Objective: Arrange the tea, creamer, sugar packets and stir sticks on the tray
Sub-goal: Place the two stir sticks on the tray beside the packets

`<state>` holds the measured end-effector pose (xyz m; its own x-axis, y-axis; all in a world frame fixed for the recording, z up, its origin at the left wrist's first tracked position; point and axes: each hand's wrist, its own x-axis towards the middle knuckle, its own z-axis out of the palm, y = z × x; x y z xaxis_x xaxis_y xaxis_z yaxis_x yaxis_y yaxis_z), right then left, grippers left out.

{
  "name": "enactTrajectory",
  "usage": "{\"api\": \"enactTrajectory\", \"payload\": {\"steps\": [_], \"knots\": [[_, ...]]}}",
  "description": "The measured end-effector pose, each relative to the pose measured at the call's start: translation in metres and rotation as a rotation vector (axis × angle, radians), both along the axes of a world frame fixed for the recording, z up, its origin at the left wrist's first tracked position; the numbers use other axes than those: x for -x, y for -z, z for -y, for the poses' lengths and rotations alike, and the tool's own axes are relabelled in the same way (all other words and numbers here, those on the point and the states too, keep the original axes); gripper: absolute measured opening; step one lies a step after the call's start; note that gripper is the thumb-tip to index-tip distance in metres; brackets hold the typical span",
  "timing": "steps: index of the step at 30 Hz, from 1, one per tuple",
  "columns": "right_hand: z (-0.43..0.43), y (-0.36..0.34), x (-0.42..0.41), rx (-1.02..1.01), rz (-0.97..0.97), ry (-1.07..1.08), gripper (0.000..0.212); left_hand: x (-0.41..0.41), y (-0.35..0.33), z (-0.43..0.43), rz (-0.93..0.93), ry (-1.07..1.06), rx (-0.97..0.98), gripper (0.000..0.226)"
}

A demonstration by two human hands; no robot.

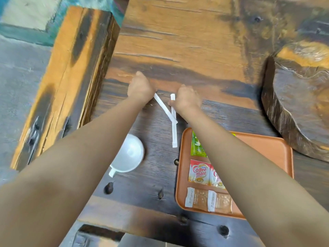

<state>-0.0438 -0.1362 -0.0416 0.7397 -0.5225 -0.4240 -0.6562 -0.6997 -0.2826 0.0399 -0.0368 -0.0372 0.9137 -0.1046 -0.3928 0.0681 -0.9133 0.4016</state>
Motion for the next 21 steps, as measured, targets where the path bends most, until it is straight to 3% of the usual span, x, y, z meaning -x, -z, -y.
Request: {"api": "enactTrajectory", "payload": {"steps": [4,11,16,18,21], "knots": [[-0.009,-0.006,-0.005,0.004,-0.037,0.060,0.029,0.000,-0.001,0.002,-0.028,0.013,-0.050,0.049],[-0.016,-0.011,-0.008,-0.064,-0.034,0.194,0.027,0.004,-0.004,0.002,-0.100,0.064,-0.080,0.036],[-0.009,-0.018,-0.004,-0.242,0.008,0.300,0.012,0.008,-0.019,0.003,-0.226,0.039,0.038,0.008],[0.000,-0.019,-0.003,-0.356,0.071,0.341,0.030,0.007,-0.022,0.006,-0.309,-0.026,0.187,0.023],[0.014,-0.032,-0.005,-0.549,0.191,0.425,0.031,0.007,-0.037,0.010,-0.443,-0.121,0.420,0.029]]}}
